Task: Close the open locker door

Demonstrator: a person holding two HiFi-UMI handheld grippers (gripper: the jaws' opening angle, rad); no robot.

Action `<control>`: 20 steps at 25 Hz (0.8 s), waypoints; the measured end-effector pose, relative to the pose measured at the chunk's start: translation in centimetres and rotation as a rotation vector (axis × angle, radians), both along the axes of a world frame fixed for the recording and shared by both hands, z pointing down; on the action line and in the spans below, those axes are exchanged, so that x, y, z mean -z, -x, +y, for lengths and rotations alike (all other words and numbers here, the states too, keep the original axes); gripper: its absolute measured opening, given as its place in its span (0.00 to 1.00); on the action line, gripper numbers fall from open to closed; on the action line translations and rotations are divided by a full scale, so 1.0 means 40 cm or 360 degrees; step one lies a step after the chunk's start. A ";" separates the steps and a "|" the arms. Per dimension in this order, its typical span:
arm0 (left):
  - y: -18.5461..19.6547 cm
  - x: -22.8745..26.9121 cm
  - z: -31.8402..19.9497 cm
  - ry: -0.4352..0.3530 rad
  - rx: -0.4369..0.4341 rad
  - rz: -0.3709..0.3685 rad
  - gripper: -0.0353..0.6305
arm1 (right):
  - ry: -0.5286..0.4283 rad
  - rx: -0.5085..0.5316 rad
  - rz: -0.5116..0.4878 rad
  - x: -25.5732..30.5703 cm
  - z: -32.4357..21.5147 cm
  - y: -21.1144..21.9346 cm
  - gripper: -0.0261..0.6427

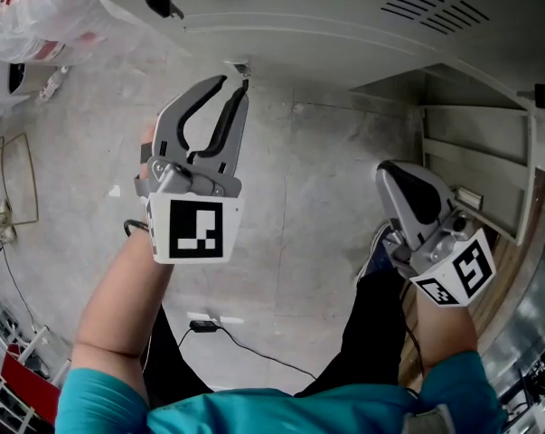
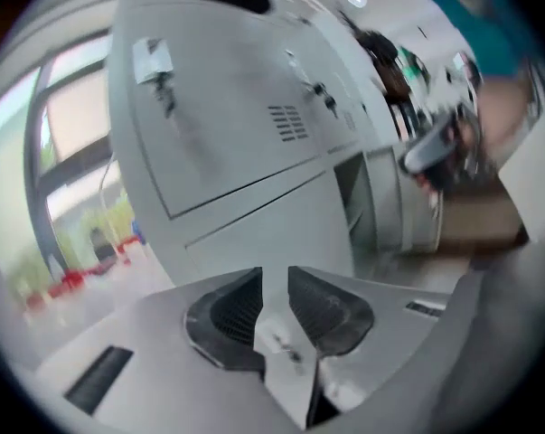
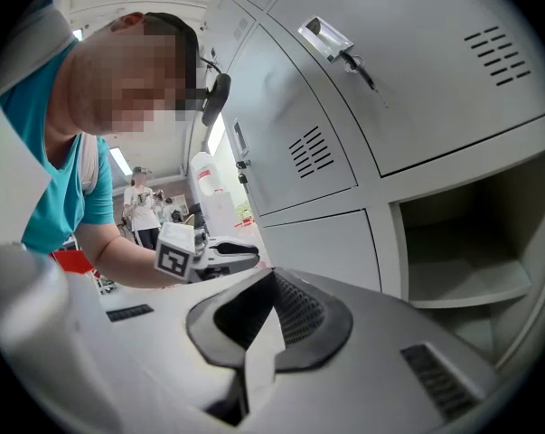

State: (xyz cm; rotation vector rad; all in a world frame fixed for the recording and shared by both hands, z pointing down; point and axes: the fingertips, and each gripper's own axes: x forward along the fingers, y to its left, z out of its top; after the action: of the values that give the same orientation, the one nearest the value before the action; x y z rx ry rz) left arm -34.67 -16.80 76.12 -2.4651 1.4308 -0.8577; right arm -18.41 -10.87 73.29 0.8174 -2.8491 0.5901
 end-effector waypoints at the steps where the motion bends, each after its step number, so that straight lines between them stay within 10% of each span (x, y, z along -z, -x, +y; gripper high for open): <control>1: -0.004 0.003 0.031 0.0110 0.0022 0.0279 0.19 | -0.0022 0.0011 0.0015 -0.003 -0.001 0.008 0.04; 4: 0.006 -0.015 0.121 0.0420 0.0159 0.1026 0.19 | -0.0078 0.0031 0.0057 -0.018 -0.009 0.034 0.04; 8: 0.034 -0.031 0.207 0.0489 0.0214 0.1409 0.06 | -0.0090 0.0029 0.0076 -0.042 -0.015 0.069 0.04; 20: 0.030 0.015 0.228 0.0376 0.0108 0.1281 0.06 | -0.0058 0.0058 0.0066 -0.055 -0.007 0.096 0.04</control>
State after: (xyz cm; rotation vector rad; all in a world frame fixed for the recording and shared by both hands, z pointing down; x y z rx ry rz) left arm -35.88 -7.70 75.53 -3.1481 1.6985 0.0096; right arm -22.26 -11.15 75.48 0.7724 -2.8384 0.5122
